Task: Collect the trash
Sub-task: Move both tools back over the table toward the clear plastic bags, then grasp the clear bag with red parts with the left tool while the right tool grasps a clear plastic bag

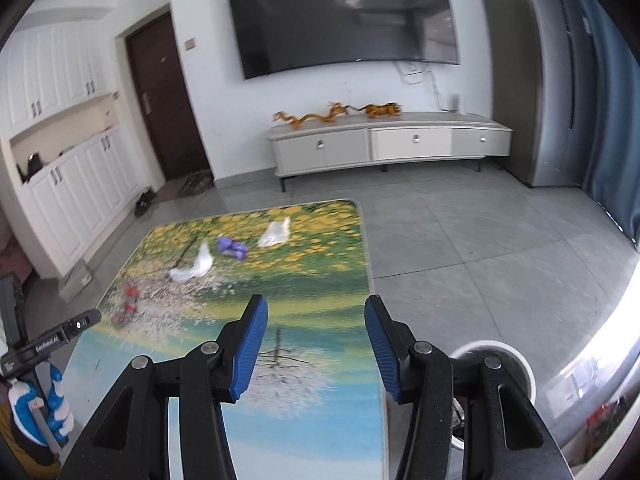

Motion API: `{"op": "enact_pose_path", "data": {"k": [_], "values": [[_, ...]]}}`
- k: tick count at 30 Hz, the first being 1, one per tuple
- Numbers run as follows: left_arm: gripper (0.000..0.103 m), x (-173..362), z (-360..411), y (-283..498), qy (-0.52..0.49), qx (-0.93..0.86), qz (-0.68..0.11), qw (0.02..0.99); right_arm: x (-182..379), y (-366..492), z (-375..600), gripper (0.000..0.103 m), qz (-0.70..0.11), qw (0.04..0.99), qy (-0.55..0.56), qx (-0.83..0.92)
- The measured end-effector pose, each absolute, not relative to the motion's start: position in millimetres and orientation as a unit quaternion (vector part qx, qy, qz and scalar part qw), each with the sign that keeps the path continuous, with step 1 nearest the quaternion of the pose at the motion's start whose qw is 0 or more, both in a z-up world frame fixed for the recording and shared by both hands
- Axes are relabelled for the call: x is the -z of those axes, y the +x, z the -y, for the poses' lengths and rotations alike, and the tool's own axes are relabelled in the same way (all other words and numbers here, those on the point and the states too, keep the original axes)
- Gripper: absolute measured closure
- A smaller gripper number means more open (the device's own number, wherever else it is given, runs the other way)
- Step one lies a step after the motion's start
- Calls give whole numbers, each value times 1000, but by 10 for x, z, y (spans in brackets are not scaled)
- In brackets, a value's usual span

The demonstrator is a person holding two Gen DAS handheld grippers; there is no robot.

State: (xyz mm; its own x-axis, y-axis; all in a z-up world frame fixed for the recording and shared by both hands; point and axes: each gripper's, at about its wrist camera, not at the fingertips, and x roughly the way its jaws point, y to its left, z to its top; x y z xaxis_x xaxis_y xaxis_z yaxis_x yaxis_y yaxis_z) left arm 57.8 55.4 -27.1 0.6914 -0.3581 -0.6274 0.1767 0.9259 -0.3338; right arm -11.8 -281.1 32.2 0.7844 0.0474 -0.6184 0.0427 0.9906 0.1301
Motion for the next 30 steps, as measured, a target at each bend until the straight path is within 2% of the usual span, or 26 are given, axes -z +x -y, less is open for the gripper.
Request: {"op": "enact_pose_path", "data": {"k": [9, 26, 30], "values": [[49, 555, -965, 882, -148, 104, -380, 907, -81, 302, 2493, 55, -364, 929, 48, -38], [49, 922, -933, 1631, -126, 83, -413, 898, 498, 1586, 1695, 55, -424, 893, 29, -148], [49, 967, -950, 1792, -126, 77, -419, 896, 658, 1916, 1474, 52, -427, 887, 32, -173]]}}
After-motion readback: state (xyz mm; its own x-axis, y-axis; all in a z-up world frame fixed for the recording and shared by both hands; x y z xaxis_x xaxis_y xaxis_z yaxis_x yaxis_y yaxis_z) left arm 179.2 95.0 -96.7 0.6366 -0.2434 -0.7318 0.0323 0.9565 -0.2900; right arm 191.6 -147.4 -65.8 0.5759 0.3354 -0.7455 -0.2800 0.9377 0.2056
